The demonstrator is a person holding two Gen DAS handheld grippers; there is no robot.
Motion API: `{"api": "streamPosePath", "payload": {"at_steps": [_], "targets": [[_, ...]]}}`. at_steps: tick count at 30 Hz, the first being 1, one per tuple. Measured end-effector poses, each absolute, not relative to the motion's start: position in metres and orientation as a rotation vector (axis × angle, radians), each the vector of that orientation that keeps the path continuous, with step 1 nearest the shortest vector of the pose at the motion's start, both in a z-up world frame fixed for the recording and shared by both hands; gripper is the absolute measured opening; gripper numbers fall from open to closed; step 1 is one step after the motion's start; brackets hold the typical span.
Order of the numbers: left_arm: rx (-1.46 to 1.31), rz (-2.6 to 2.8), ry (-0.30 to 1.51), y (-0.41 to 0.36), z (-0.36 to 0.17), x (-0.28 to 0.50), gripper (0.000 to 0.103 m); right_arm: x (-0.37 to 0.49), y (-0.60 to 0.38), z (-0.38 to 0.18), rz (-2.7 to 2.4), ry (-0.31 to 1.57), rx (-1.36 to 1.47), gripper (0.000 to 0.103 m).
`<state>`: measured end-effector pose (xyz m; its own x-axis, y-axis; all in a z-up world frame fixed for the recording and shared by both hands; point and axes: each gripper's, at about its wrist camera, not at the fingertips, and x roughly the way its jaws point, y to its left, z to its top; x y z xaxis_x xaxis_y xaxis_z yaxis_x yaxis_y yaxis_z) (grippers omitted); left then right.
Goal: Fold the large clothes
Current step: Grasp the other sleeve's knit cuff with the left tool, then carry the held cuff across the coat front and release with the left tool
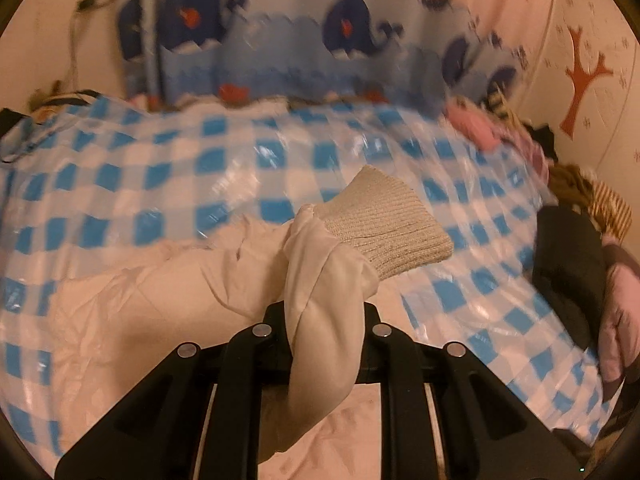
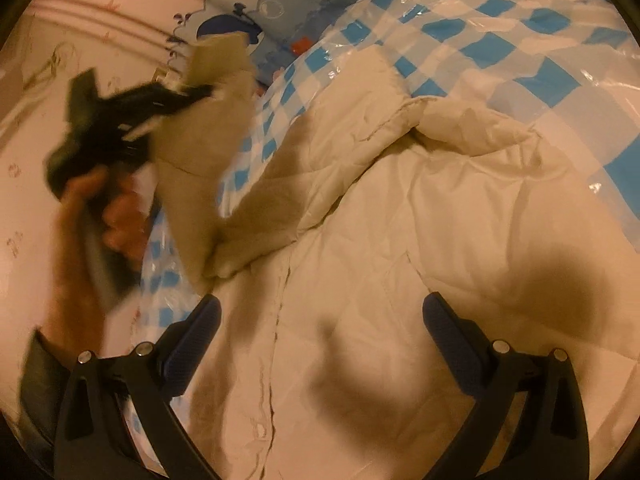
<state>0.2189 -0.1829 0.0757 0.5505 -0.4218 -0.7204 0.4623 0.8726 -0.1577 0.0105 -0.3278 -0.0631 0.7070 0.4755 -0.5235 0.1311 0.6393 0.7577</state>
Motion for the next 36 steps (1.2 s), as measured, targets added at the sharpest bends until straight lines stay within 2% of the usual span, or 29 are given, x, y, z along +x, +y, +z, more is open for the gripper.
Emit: {"api": "streamPosePath", "payload": {"at_steps": [7, 10, 11, 12, 16, 19, 21, 25, 32, 36], "targets": [[0.085, -0.563, 0.952, -0.220, -0.009, 0.218, 0.016, 0.004, -0.339, -0.062, 0.226, 0.769, 0.921, 0.097], [0.118, -0.584, 1.024, -0.227, -0.038, 0.214, 0.028, 0.004, -0.343, -0.064, 0.230, 0.771, 0.943, 0.097], [0.162, -0.592, 1.045, -0.229, -0.047, 0.211, 0.036, 0.004, -0.343, -0.064, 0.231, 0.771, 0.947, 0.097], [0.224, -0.583, 1.042, -0.234, -0.051, 0.206, 0.038, 0.003, -0.344, -0.065, 0.233, 0.771, 0.952, 0.097], [0.369, -0.575, 1.012, -0.245, -0.041, 0.183, 0.052, 0.003, -0.348, -0.065, 0.240, 0.763, 0.974, 0.097], [0.368, -0.614, 0.952, -0.240, -0.010, 0.165, 0.057, 0.000, -0.352, -0.066, 0.248, 0.750, 1.002, 0.097], [0.361, -0.601, 0.902, -0.235, 0.011, 0.163, 0.065, -0.001, -0.353, -0.066, 0.246, 0.744, 1.008, 0.097], [0.302, -0.494, 0.901, -0.234, 0.028, 0.195, 0.067, -0.001, -0.354, -0.063, 0.237, 0.744, 0.989, 0.097], [0.316, -0.325, 1.023, -0.251, -0.035, 0.249, 0.067, -0.003, -0.355, -0.063, 0.234, 0.747, 0.977, 0.097], [0.281, -0.253, 0.933, -0.253, -0.036, 0.263, 0.068, -0.004, -0.356, -0.064, 0.230, 0.746, 0.977, 0.097]]}}
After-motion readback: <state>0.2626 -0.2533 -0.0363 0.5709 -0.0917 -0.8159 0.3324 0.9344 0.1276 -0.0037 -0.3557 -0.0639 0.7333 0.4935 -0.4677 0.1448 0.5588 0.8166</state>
